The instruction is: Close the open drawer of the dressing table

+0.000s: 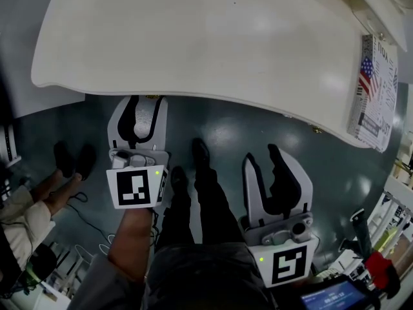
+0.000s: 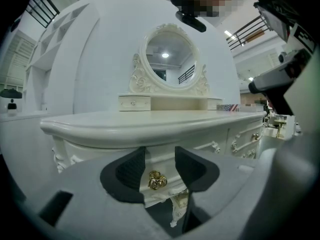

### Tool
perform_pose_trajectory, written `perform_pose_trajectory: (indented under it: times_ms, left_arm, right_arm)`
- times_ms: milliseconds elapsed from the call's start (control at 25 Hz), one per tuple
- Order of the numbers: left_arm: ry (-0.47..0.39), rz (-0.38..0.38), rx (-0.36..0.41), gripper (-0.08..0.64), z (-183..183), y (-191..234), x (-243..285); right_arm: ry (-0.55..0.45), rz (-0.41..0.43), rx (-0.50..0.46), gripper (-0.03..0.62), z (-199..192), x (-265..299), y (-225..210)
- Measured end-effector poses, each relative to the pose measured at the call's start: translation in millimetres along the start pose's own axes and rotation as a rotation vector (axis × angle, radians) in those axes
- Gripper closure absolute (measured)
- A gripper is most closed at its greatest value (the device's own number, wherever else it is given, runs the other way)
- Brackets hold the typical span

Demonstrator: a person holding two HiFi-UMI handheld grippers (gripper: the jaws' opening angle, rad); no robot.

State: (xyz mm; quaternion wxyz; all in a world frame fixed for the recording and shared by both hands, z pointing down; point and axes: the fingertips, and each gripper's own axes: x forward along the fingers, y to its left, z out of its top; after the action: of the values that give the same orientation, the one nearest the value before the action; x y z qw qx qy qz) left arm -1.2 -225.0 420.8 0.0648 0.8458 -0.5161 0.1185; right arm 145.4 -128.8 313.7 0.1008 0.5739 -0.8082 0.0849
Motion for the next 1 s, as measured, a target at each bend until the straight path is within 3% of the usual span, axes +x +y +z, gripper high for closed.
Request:
perform_pose_trajectory:
  times_ms: [320,560,720,880,1000]
  left_arm:
    - [0.006,-0.016,-0.001,0.359,0,-1,0]
    - [0.017,-0.038,-0.032,0.353,11,-6,-31]
    - [0.003,-0.047,-0.086,0.353,39,-14,-69]
    - [-0.065,-0.037,-0.081,0.360,85,-9,-108]
    - [-0.097,-0.027,-0.065,0.427,117,-4,-147]
  right_arm:
    - [0.001,-0.007,-0.001,0.491,0,1,-2]
    - [-0.011,0.002,-0.014,0.491,8,-2,13]
    - [-0.038,0.019,-0.008,0.491,25,-9,36]
    - [-0.125,0.014,-0.006,0.491,54,-10,59]
    - [-0.153,0.018,-0.010,0.491,76,-18,84]
